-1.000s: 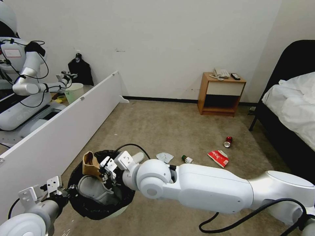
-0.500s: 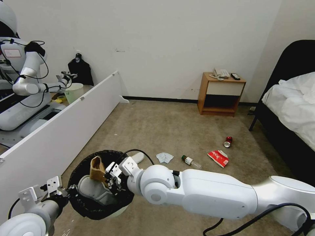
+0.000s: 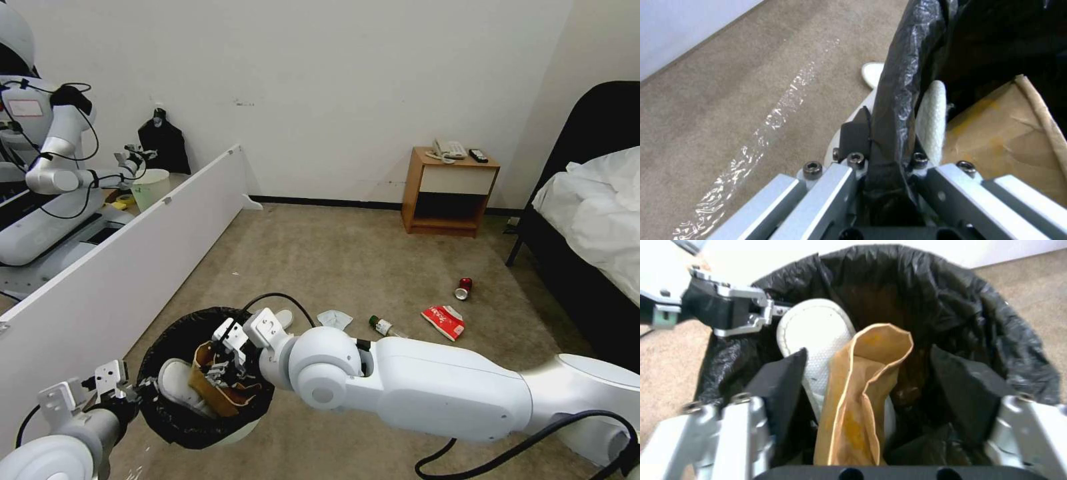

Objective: Pick up the trash bin, then pick up the garbage from the floor and place it into the trash bin.

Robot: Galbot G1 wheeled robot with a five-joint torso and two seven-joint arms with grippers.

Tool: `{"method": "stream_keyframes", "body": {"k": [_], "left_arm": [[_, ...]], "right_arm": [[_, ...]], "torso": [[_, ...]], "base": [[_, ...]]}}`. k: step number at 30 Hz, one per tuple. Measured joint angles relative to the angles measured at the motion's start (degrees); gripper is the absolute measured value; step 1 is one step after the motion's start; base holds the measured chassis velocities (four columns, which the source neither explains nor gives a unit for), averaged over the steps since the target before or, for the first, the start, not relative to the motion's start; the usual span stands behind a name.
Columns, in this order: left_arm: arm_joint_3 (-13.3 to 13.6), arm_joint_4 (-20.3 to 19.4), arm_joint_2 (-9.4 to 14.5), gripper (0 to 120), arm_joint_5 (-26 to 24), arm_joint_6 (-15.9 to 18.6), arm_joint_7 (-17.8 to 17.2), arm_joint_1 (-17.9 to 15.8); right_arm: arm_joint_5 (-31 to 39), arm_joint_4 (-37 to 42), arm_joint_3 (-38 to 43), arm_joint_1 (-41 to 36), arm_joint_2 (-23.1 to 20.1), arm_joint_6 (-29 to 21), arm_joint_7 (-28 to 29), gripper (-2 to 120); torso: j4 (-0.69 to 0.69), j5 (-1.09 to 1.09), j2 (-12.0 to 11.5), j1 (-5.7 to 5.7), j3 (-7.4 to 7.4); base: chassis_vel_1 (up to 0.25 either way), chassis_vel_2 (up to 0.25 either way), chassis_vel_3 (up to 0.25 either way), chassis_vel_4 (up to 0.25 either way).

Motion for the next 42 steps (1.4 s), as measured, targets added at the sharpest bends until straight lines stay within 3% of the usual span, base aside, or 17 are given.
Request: {"method": "stream_keyframes", "body": {"k": [2,5,13,19,28,30,33,42], "left_arm": [[-0.04,0.10,0.00,2,0.02,0.00,0.01,-0.01],[-0.04,0.22,-0.15,2,0.14,0.00,0.03,0.00],[0.05,0.72,-0.30,2,0.68,0.00,0.20,0.09],[-0.30,1.11,-0.07,2,0.87,0.00,0.26,0.20],[-0.91,1.19,0.05,2,1.70,-0.01,0.44,0.67],[-0.92,1.22,-0.01,2,1.96,0.00,0.46,1.00],[-0.93,1.33,0.00,2,2.36,-0.01,0.49,1.27],[-1.49,0.58,-0.27,2,3.36,0.00,0.99,2.37]], "right_arm": [[0.50,1.26,0.73,0.23,-0.82,0.03,0.30,87],[0.56,2.16,1.47,0.28,-1.27,0.19,0.55,95],[0.73,6.38,7.76,1.77,-4.42,0.87,0.35,96],[1.64,9.82,14.22,1.53,-9.51,1.70,-0.49,96],[-3.27,13.71,33.34,-8.86,-20.01,12.31,-5.33,97],[-6.13,14.13,39.25,-14.84,-24.24,18.11,-6.35,97],[-8.84,14.51,45.05,-21.73,-27.74,22.28,-7.24,97],[-12.16,16.15,57.72,-33.61,-29.90,30.11,-8.07,98]], "torso": [[0.00,0.00,0.00,0.00,0.00],[0.00,0.00,0.00,0.00,0.00],[0.00,0.00,0.00,0.00,0.00],[0.01,0.00,0.00,0.00,0.00],[-0.01,0.03,0.00,0.00,0.00],[-0.01,0.01,0.00,0.00,0.00],[-0.02,0.03,0.00,0.00,0.00],[0.03,0.02,-0.01,0.00,0.00]], "base": [[0.000,0.000,0.000,0.000],[0.000,0.000,0.000,0.000],[0.000,0.000,0.000,0.000],[0.000,0.000,0.000,0.000],[0.000,0.000,0.000,0.000],[0.000,0.000,0.000,0.000],[0.000,0.000,0.000,0.000],[0.000,0.000,0.000,0.000]]}}
